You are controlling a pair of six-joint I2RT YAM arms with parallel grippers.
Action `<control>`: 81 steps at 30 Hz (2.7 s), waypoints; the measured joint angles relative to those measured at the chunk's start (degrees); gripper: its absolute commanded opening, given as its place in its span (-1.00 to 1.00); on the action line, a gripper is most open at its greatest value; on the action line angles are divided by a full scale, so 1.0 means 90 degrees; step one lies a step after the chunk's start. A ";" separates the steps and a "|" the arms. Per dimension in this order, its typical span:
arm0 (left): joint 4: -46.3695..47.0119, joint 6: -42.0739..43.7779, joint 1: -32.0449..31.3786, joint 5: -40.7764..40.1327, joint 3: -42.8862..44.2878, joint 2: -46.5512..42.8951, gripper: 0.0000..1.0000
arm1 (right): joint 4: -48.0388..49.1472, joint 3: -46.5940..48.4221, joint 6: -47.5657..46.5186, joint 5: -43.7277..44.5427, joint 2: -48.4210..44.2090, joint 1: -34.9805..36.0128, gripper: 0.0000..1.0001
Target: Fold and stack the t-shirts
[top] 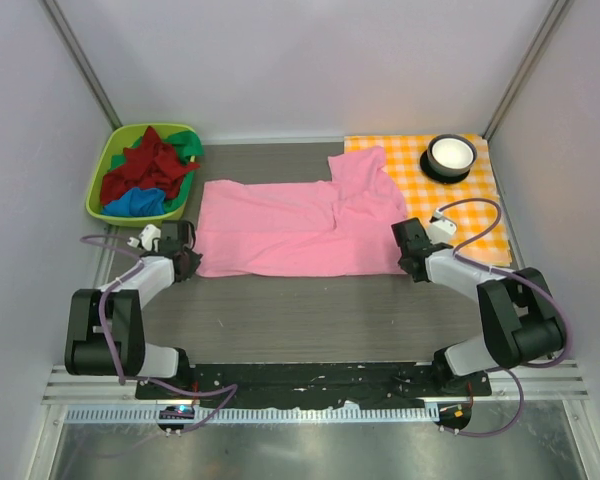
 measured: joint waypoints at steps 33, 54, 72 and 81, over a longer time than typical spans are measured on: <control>-0.3410 -0.0148 0.0029 -0.0202 -0.0867 -0.3167 -0.46 | -0.4517 -0.0209 0.2040 -0.0690 -0.2722 0.1894 -0.99; -0.3728 -0.0160 0.0029 -0.0061 0.0993 -0.2448 0.99 | -0.4371 0.2438 0.1175 0.0806 -0.1137 0.1705 0.94; -0.1814 0.0515 0.0036 0.0731 0.3699 0.2161 0.54 | -0.0610 0.5739 -0.1989 -0.0814 0.2657 -0.0165 0.89; -0.1780 0.0427 0.0063 0.0685 0.4932 0.3303 -0.03 | -0.0347 0.6071 -0.2365 -0.1047 0.2761 -0.0291 0.89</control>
